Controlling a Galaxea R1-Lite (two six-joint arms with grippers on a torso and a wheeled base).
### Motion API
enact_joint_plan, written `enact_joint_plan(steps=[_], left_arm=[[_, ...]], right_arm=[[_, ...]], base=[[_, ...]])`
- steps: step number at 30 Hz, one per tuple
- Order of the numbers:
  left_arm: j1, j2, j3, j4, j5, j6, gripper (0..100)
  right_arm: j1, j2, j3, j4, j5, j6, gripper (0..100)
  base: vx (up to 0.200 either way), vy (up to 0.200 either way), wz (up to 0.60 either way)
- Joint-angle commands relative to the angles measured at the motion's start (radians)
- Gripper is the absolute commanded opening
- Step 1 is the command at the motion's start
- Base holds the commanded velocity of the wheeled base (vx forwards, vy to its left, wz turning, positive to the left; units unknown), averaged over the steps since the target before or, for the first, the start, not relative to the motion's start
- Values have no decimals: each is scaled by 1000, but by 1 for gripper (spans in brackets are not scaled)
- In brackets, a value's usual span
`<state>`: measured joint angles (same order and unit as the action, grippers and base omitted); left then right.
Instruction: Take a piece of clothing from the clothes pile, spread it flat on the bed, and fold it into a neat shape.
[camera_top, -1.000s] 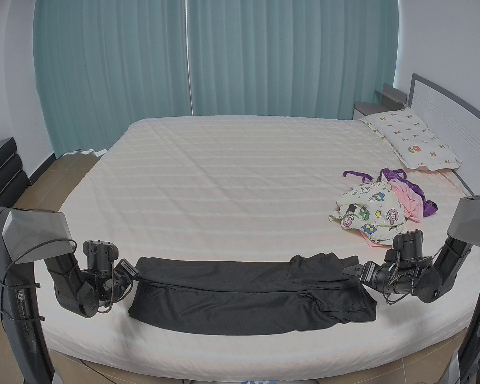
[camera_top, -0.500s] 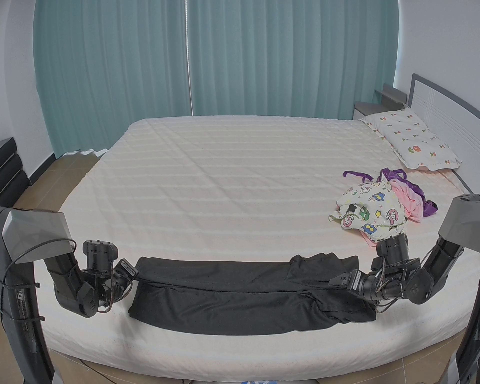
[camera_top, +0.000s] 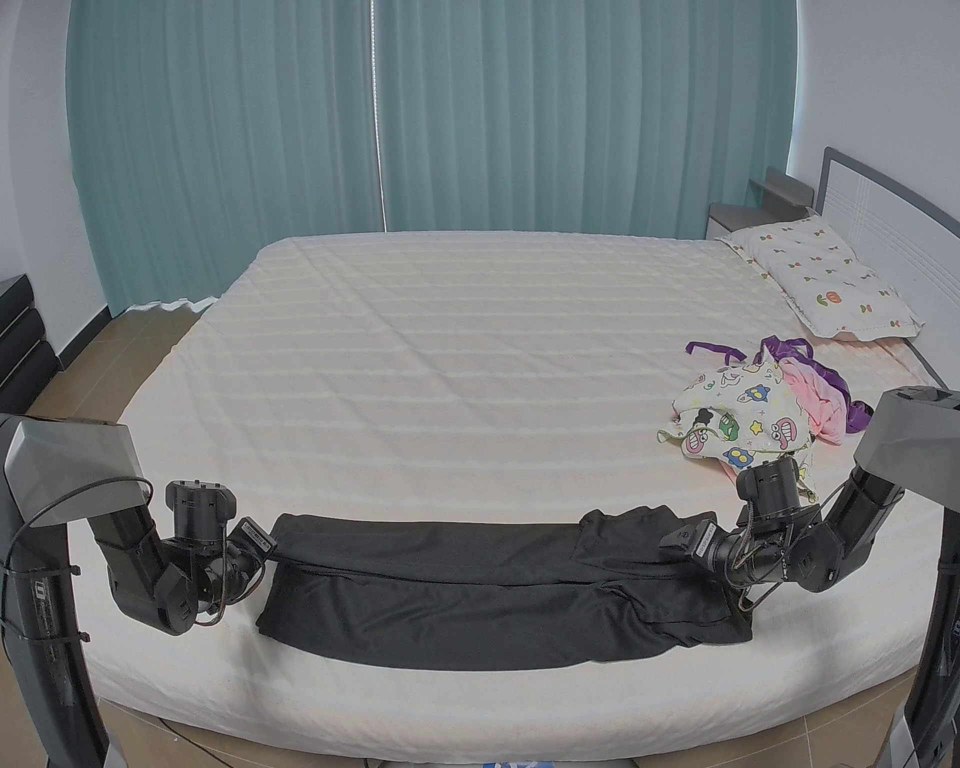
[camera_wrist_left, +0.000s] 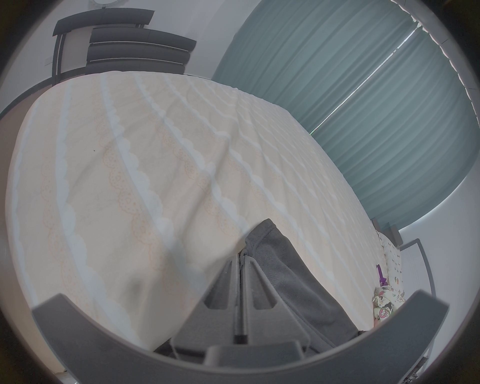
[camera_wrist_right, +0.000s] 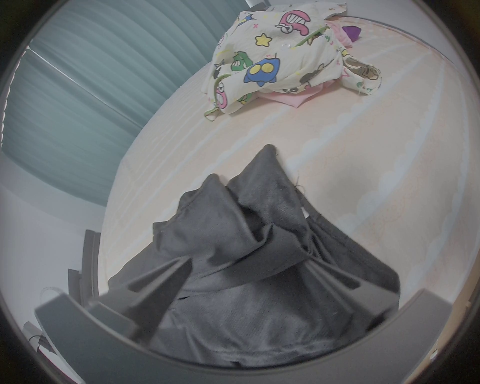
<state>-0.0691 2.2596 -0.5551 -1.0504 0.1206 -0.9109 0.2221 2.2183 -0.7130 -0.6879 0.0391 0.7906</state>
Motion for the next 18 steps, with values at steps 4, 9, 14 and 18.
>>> enact_joint_plan(steps=[4,9,14,18], left_arm=[[0,0,0,0,1,0,0],[0,-3,0,0,1,1,0],[0,-11,-11,-16,4,-17,0],[0,-25,-12,-86,8,-74,0]], right_arm=[[10,17,-5,-1,-33,1,0],[8,-6,-3,-2,-38,2,0],[3,-34,-8,-10,-36,19,0],[-1,-43,-23,-21,-36,61,0]], base=[[0,0,0],[0,0,0],[0,0,0],[0,0,0]])
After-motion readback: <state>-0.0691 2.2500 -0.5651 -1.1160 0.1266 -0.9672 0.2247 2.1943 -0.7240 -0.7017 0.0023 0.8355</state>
